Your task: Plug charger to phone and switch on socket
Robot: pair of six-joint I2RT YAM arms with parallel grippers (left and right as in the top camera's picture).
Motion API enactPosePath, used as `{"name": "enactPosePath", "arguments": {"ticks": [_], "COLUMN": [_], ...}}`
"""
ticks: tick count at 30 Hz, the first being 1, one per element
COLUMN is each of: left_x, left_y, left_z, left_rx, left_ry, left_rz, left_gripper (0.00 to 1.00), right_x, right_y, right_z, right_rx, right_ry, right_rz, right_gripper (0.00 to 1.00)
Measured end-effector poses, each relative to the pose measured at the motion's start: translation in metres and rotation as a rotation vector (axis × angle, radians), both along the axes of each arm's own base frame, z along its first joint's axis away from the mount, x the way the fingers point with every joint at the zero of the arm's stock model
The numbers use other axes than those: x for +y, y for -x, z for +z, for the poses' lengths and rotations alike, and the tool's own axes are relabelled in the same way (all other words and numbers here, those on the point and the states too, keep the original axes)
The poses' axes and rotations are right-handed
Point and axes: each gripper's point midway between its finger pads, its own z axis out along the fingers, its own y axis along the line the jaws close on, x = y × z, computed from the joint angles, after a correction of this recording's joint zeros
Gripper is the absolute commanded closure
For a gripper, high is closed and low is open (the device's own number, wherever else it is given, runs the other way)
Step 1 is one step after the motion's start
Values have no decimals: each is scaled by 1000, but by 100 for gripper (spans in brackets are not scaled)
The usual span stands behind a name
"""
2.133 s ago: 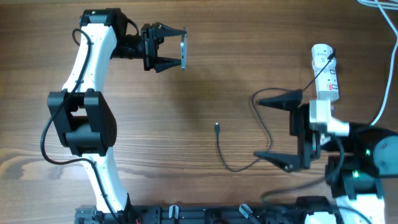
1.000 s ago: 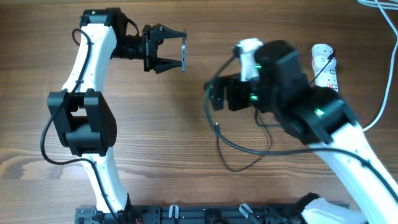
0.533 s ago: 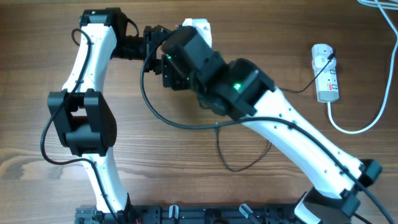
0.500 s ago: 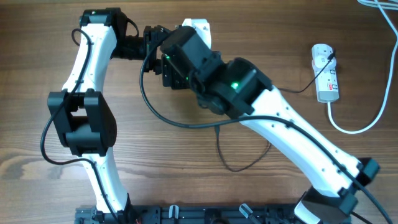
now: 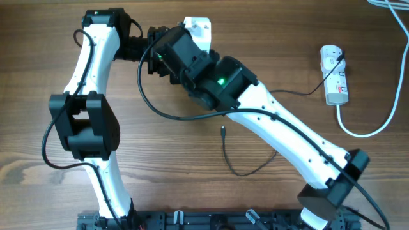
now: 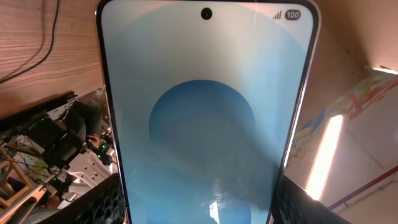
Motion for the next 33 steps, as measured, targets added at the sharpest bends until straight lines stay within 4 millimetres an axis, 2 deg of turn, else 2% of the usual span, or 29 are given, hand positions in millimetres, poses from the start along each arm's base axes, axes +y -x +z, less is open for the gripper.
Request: {"name": "enactPosePath", "arguments": {"ticks": [6, 10, 19, 22, 24, 33], "left_x": [0, 0, 0, 0, 0, -1], "left_y": [0, 0, 0, 0, 0, 1], "left_z": [0, 0, 0, 0, 0, 0], "left_rx": [4, 5, 8, 8, 8, 11], "left_ry": [0, 0, 0, 0, 0, 0], "left_rz": [1, 0, 0, 0, 0, -1], "left_gripper": [35, 35, 34, 34, 34, 34], "right_x": [1, -1, -1, -2, -2, -2], "right_y": [-4, -6, -6, -7, -7, -7], "right_z": [-8, -6, -6, -6, -6, -6], "right_rx": [1, -11, -14, -16, -16, -19], "right_ry": [18, 25, 27, 28, 29, 26], "right_rz": [-10, -20, -24, -26, -26, -30], "right_gripper": [59, 68, 70, 75, 82, 95]}}
